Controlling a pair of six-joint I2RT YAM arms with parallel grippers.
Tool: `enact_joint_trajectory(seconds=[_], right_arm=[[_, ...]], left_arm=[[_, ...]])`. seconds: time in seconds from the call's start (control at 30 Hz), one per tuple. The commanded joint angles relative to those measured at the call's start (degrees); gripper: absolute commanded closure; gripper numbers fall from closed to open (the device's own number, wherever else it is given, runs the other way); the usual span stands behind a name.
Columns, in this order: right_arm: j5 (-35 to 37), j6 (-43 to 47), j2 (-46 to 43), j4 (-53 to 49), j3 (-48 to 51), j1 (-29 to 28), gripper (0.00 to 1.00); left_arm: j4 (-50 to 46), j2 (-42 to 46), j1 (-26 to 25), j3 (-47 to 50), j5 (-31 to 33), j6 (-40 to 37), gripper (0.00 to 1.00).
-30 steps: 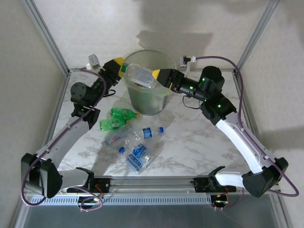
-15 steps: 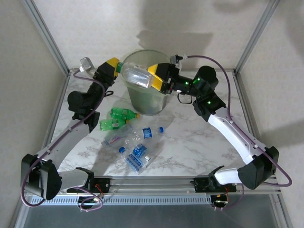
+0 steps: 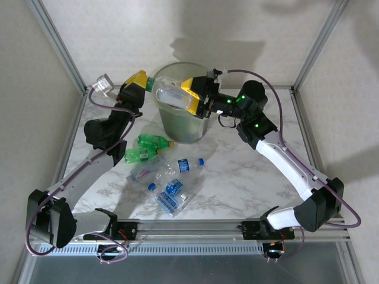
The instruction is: Put the plastic bottles in the bin
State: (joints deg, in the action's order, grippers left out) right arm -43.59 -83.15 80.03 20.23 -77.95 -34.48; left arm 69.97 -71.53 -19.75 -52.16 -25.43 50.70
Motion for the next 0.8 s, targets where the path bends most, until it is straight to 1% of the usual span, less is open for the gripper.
enact_joint_trajectory(seconds=[0.0,0.1,0.27,0.33,0.43,0.47,0.5,0.57,0.6,0.63,0.67,0.7,0.77], right_arm=[[-0.9,-1.3,0.6,2.3,-2.3,-0.6,0.16],[-1.0,-1.5,0.7,2.6,-2.0,-0.5,0.22],[-0.7,-1.4,0.5,3.1,-0.8,-0.5,0.35],[-0.6,-1.4,0.6,3.4,-0.7,-0.5,0.39],[-0.7,-1.5,0.7,3.9,-0.7,-0.5,0.42],[-0.7,-1.4,0.7,3.9,-0.7,-0.5,0.42],[-0.7,-1.4,0.6,3.8,-0.6,-0.4,0.43],[-0.7,-1.5,0.5,3.8,-0.3,0.2,0.43],[-0.5,-1.5,0.4,3.8,0.0,0.7,0.43],[-0.4,-1.2,0.3,3.6,0.2,1.4,0.44],[-0.1,-0.2,0.3,2.6,0.3,2.4,0.44],[0.1,0.9,0.3,0.9,-0.1,3.3,0.44],[1.1,5.8,0.9,-5.0,-1.6,5.7,0.44]], left_arm=[[6.5,-0.5,-0.9,1.3,0.1,-5.2,1.0],[6.9,-0.7,-1.1,2.1,0.5,-7.1,1.0],[7.5,-0.9,-1.1,3.1,0.4,-7.7,1.0],[6.5,-0.9,-1.1,3.1,0.7,-7.8,1.0],[3.2,-0.7,-1.1,3.1,2.5,-8.5,1.0],[1.8,-0.5,-1.1,3.1,3.5,-8.4,0.91],[0.9,-0.5,-1.1,3.2,4.4,-8.3,0.79],[-0.1,-0.6,-1.1,3.6,5.8,-7.6,0.4],[-1.5,-0.6,-1.1,3.6,7.0,-6.8,0.29],[-3.4,-0.6,-1.1,3.5,8.2,-6.1,0.22],[-5.6,-0.5,-1.1,3.3,9.1,-5.5,0.04],[-7.4,-0.3,-1.1,3.1,9.5,-5.1,0.01],[-11.1,0.7,-1.1,2.7,10.2,-4.9,0.01]])
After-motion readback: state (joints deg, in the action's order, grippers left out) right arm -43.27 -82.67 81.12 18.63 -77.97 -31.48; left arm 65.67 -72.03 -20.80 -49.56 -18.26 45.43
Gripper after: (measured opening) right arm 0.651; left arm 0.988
